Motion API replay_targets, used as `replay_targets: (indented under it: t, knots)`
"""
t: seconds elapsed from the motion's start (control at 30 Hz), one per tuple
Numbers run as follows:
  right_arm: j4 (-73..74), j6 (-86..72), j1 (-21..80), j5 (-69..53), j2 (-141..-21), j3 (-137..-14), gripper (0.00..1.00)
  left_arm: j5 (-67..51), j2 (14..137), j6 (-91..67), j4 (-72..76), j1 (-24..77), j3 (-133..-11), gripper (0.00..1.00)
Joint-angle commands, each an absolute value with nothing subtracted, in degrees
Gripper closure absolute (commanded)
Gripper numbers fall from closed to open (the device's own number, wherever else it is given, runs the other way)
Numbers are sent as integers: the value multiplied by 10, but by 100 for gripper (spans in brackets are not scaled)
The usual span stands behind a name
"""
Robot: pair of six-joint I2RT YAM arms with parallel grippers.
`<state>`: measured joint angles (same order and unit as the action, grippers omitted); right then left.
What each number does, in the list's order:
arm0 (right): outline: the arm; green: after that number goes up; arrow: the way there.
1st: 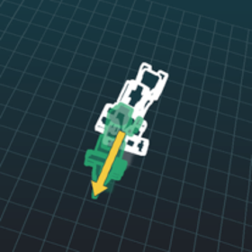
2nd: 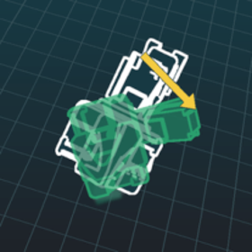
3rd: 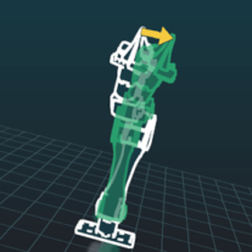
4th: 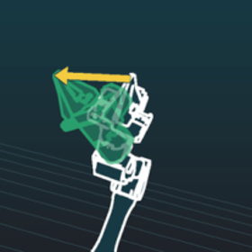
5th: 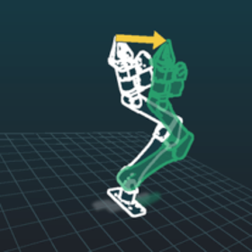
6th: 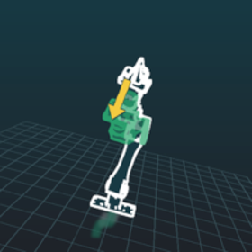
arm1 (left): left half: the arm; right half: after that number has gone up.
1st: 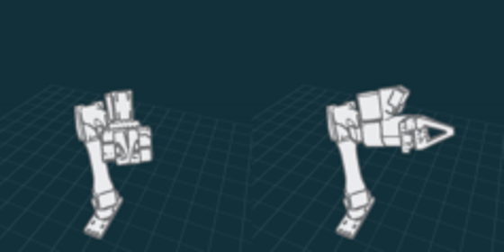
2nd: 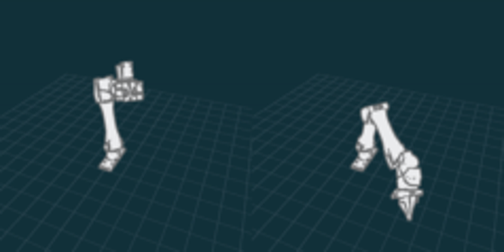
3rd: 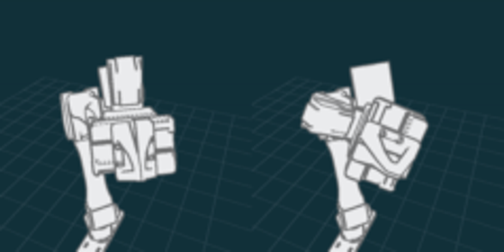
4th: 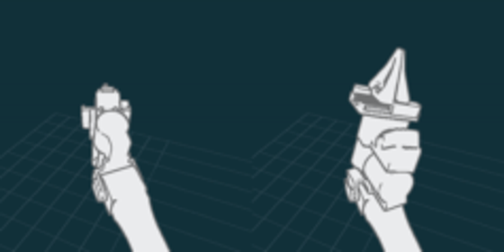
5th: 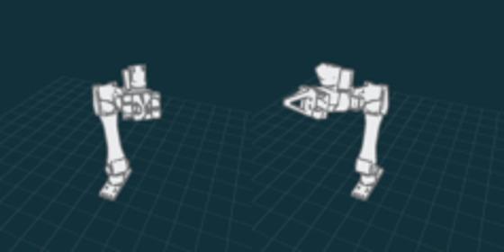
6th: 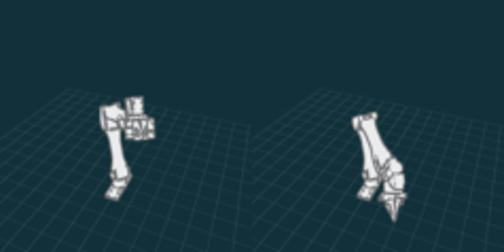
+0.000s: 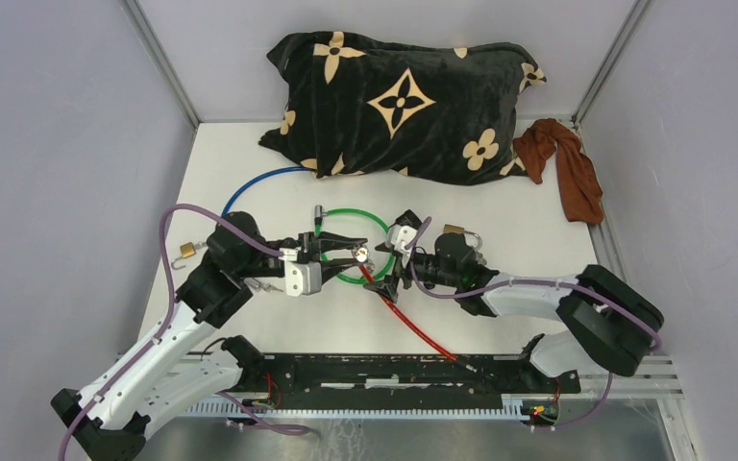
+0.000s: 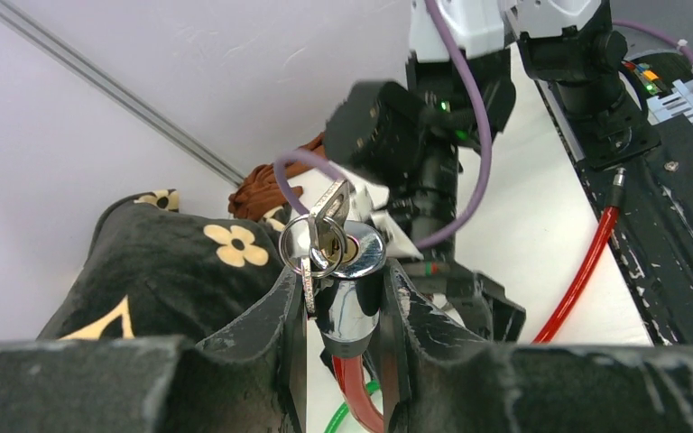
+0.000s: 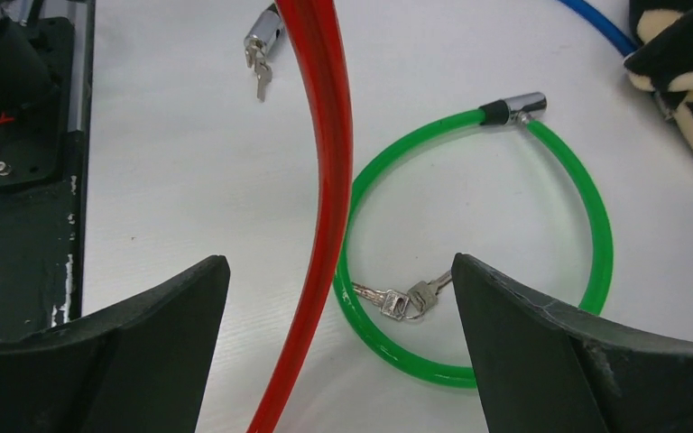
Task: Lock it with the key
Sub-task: Adjust the lock.
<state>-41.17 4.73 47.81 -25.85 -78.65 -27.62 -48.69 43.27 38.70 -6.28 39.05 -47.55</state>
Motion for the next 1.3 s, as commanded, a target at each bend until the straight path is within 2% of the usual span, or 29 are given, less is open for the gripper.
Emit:
replay_targets:
  t: [0.0, 0.2, 0.27, 0.3, 0.4, 0.47, 0.63, 0.7, 0.8, 0.93, 1.0, 1.03, 1.27]
  knots:
    - [-518, 19, 487, -232, -859, -277, 2, -507, 419, 358, -3, 393, -488, 98]
    - [-552, -22, 492, -222, -933, -280, 17, -498, 415, 343, 26, 393, -487, 98]
    - [-552, -24, 492, -213, -944, -278, 29, -497, 412, 343, 28, 394, -488, 98]
    - [-552, -25, 492, -211, -945, -276, 39, -495, 411, 341, 29, 393, -488, 98]
    - [-545, -24, 492, -194, -926, -271, 81, -489, 406, 331, 36, 393, -485, 98]
    - [-524, -12, 491, -168, -900, -271, 98, -491, 401, 324, 36, 393, -480, 98]
    - [-435, 40, 485, -61, -794, -281, 100, -504, 374, 388, -34, 393, -447, 98]
    - [-406, 69, 483, -7, -748, -280, 100, -510, 358, 459, -94, 393, -421, 90]
    - [-366, 128, 483, 77, -685, -276, 100, -505, 331, 553, -165, 393, -378, 62]
    - [-337, 208, 483, 138, -636, -267, 100, -484, 298, 595, -175, 393, -324, 31]
    - [-321, 246, 483, 162, -617, -269, 100, -457, 288, 597, -176, 393, -308, 3]
    - [-315, 262, 483, 176, -608, -272, 100, -440, 284, 598, -182, 393, -302, 1]
    - [-278, 343, 483, 207, -561, -312, 100, -380, 259, 638, -284, 393, -280, 0]
